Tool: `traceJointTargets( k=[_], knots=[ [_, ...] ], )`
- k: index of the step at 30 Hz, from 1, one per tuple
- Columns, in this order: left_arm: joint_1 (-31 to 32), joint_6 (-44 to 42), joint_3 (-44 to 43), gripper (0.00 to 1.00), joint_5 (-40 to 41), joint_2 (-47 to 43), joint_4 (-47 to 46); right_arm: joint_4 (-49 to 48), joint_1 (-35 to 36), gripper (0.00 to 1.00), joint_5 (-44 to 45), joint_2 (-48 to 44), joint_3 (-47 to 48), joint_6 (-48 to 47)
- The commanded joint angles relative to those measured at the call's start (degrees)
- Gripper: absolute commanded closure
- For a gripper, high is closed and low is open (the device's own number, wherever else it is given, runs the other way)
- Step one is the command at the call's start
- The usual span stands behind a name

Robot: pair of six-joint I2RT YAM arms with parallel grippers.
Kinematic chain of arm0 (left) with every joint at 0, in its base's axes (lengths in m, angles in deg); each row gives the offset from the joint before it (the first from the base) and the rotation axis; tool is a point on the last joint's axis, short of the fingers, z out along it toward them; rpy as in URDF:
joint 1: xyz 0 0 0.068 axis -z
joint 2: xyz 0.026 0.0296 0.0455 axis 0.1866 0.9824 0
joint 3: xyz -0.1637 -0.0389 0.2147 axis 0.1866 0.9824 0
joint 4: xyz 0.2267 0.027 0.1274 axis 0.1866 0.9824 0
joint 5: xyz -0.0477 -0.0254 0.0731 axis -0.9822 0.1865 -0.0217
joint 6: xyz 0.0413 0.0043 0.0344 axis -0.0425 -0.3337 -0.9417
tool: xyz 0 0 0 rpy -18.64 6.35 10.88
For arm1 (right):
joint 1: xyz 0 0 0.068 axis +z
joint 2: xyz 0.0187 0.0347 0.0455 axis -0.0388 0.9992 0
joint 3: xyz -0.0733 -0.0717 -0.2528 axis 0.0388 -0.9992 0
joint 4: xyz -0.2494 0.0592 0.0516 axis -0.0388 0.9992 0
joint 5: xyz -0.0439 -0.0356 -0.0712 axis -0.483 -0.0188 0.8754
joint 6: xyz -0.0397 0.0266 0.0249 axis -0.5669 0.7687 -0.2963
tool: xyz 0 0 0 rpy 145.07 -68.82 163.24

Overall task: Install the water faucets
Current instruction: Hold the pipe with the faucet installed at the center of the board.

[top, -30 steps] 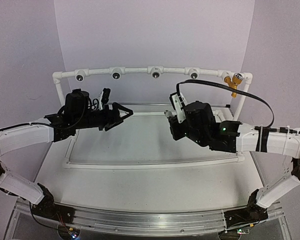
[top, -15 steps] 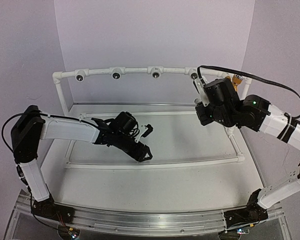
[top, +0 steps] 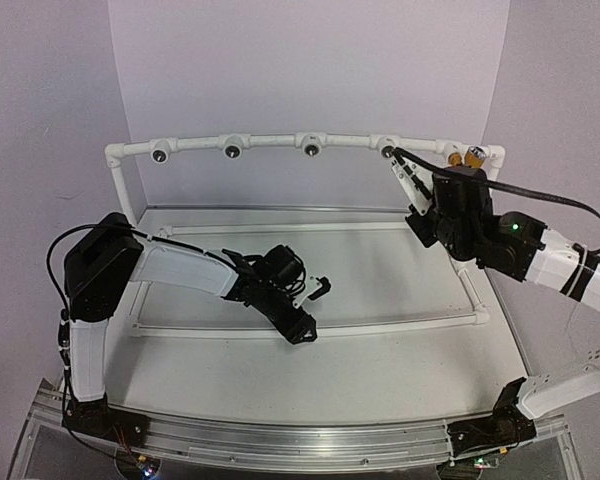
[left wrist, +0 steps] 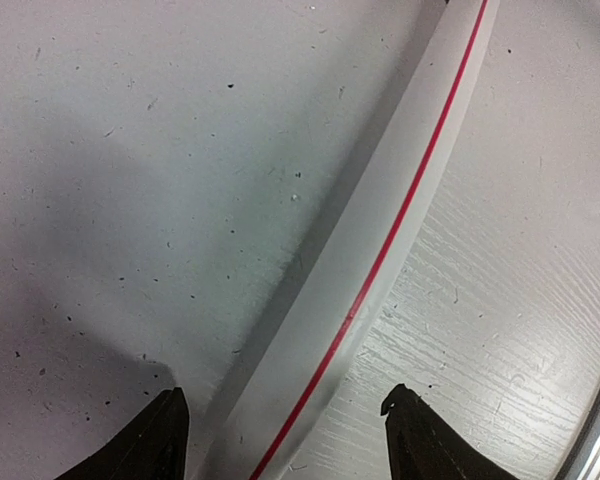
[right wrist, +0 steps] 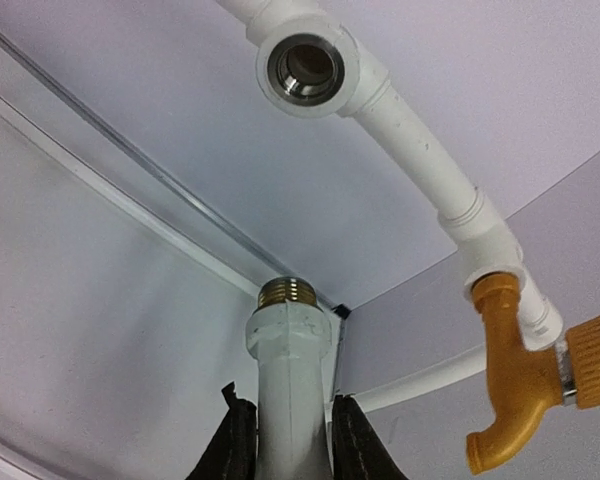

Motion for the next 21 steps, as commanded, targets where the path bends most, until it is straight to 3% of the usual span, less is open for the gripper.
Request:
traceJointTargets(
  k=[1,6,17,21],
  knots=[
    [-0.19,-1.52,-2.30,0.30,0.68,1.35,0.41,-39.34,3.41,1.00,8.37,2.77,-4.03,-34.12],
    [0.16,-3.69,-3.03,0.37,1.34,2.71,0.78,-58.45,3.62,1.00,9.32,10.60,-4.74,-53.64],
    [0.26,-8.37,-2.09,0.67,4.67,5.44,0.79,-61.92,1.91,1.00,9.22,13.87,-3.64,-59.34],
    [0.26,-8.86,-1.83,0.84,5.33,6.18,0.74,-57.15,1.23,1.00,9.55,14.52,-2.30,-56.89]
  ],
)
